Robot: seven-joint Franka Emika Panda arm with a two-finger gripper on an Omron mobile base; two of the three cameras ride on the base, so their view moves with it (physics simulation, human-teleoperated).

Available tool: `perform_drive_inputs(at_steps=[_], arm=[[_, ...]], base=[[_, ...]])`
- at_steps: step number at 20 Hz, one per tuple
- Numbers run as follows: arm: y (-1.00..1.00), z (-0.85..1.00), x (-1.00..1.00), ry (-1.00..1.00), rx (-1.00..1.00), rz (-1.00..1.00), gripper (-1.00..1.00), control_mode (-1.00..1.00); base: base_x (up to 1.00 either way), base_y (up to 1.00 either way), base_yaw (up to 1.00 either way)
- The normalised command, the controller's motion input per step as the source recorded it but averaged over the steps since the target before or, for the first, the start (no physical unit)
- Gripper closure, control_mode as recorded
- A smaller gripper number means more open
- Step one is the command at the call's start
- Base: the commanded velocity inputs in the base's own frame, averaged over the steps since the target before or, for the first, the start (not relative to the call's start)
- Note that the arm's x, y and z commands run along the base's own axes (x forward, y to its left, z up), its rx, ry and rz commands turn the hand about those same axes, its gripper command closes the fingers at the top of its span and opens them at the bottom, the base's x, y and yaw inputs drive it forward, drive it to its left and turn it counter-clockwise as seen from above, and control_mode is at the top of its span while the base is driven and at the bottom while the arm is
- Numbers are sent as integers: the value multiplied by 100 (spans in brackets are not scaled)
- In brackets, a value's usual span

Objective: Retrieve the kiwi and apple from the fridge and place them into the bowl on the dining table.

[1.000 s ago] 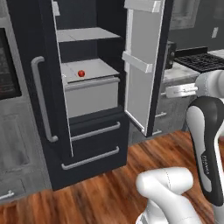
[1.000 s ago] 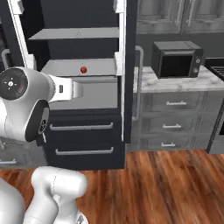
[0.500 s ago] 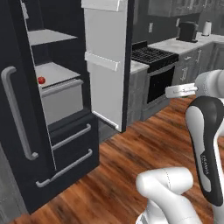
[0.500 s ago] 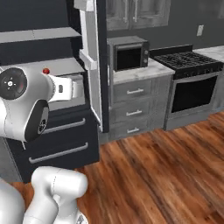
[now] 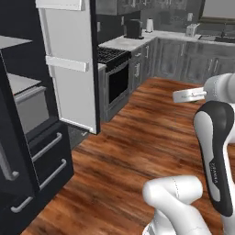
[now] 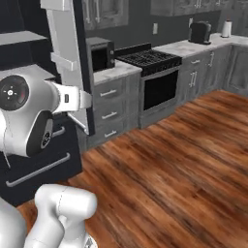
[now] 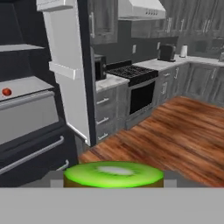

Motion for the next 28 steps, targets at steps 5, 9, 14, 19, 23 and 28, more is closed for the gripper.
perform_drive_inputs(at_steps=[5,9,14,19,23,28], arm=[[0,0,0,0,0,0,100,100],[0,0,0,0,0,0,100,100],[0,0,0,0,0,0,100,100],[0,0,0,0,0,0,100,100],[0,0,0,0,0,0,100,100],[0,0,0,0,0,0,100,100]], base=[[-70,2,-51],[-66,0,-50],[-50,0,-47],[-19,0,-44],[-1,0,-38],[26,-19,-26]])
